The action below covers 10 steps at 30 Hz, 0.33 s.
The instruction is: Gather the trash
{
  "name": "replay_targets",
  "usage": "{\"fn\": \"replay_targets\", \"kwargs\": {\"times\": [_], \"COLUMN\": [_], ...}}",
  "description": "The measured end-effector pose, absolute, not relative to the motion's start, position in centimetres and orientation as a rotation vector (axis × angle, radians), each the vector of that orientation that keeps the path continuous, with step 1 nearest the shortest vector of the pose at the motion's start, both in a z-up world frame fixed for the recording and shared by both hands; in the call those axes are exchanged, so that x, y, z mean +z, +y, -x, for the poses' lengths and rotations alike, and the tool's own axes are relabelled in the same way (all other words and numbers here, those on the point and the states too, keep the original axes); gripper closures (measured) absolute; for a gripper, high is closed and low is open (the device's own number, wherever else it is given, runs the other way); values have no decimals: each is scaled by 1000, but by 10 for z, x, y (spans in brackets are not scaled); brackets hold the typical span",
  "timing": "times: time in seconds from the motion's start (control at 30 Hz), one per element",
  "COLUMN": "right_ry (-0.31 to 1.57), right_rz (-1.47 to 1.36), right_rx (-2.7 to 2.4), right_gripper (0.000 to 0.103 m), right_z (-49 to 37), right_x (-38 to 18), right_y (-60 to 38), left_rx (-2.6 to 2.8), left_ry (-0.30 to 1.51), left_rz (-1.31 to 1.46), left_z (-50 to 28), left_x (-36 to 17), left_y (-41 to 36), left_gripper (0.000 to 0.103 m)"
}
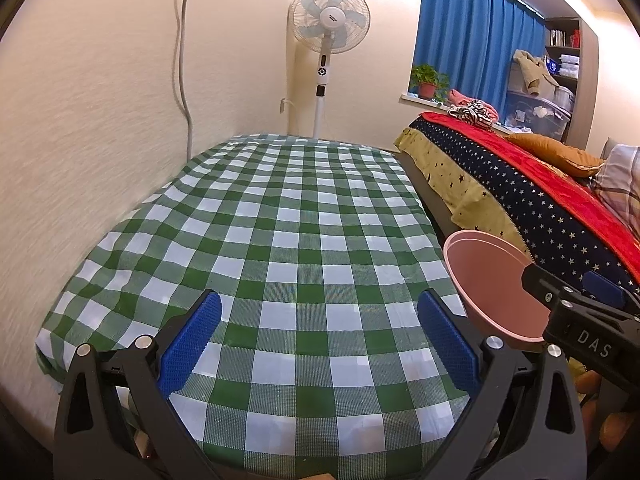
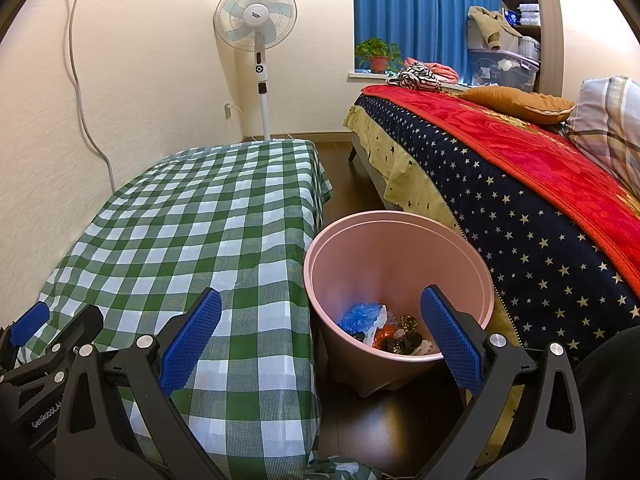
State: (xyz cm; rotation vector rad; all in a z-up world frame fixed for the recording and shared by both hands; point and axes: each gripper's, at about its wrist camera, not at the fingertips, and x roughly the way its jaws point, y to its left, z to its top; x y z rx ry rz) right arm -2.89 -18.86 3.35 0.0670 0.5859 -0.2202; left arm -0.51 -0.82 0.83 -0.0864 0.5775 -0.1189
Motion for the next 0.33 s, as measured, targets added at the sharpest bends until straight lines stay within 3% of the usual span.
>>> {"fn": "replay_targets", "kwargs": {"times": [0.33], "right_ry": [585], "right_rz": [-67], "right_rx": [-221], "right_gripper": [5], "right_z": [29], "right_x": [34], "right_y": [-188], "left_rx": [-108], "left_ry": [583], "left_rz": [88], "left_z": [4], "left_x": [8], "left_y": [-9], "left_gripper": [8]}}
